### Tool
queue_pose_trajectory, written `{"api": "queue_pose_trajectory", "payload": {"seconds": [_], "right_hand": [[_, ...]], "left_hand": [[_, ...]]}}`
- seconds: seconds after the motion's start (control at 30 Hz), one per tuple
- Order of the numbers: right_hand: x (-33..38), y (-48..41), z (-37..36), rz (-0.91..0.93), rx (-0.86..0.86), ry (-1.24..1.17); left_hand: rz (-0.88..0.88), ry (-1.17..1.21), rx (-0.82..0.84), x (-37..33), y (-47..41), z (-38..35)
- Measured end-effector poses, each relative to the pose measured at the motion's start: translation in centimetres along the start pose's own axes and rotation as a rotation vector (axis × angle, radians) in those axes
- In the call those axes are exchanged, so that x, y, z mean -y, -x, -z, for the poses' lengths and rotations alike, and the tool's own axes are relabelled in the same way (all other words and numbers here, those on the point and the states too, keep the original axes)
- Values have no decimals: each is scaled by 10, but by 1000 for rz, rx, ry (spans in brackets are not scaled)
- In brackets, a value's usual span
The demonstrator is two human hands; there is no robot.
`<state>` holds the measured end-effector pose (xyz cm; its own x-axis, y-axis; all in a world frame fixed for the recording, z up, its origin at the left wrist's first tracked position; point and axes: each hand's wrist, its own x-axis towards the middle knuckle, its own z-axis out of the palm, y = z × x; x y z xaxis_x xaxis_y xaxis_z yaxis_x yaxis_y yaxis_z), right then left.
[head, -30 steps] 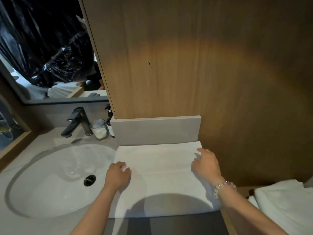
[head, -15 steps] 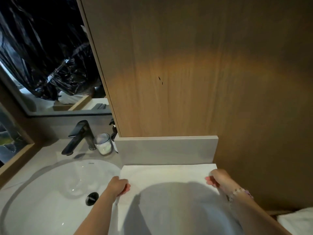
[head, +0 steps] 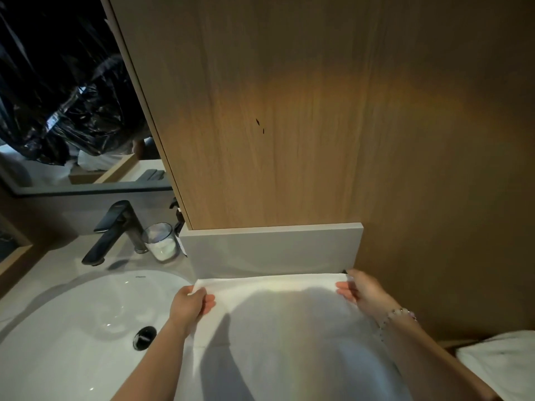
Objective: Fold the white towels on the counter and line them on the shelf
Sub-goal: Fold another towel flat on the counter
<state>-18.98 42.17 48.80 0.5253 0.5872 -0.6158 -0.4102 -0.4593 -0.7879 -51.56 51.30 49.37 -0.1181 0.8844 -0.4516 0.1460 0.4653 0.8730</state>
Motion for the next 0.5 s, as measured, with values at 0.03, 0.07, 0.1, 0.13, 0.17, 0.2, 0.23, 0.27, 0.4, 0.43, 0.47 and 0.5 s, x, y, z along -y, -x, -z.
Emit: {"api": "queue_pose_trajectory", "payload": {"seconds": [0.03,0.07,0.1,0.13,0.17,0.2,0.23,0.27,0.4,0.43,0.47,0.5], "right_hand": [[1,3,0,2,5,0],[2,6,2,5,7,0],[2,8,4,12,8,2],[3,12,6,22,9,9],[3,16,8,31,9,22],[3,21,10,42,9,35],[2,26,12,52,9,39],[2,31,14,61,10,39],[-1,53,23,79,20,33],[-3,59,26,84,20,27],[-5,64,28,90,23,14],[-7,70,31,94,26,-3]], "left_hand": [[-9,10,-1,-1,3,0],[-20,15,-1,-2,6,1],[-32,20,1,-3,9,2],[-43,21,7,-3,12,4],[-51,19,18,-3,17,6],[-56,15,33,-3,21,9],[-58,12,46,-2,25,11],[-59,12,54,-2,30,13],[-91,22,56,1,47,21],[-104,23,52,2,51,23],[-117,27,51,3,56,26],[-133,32,54,4,61,28]]}}
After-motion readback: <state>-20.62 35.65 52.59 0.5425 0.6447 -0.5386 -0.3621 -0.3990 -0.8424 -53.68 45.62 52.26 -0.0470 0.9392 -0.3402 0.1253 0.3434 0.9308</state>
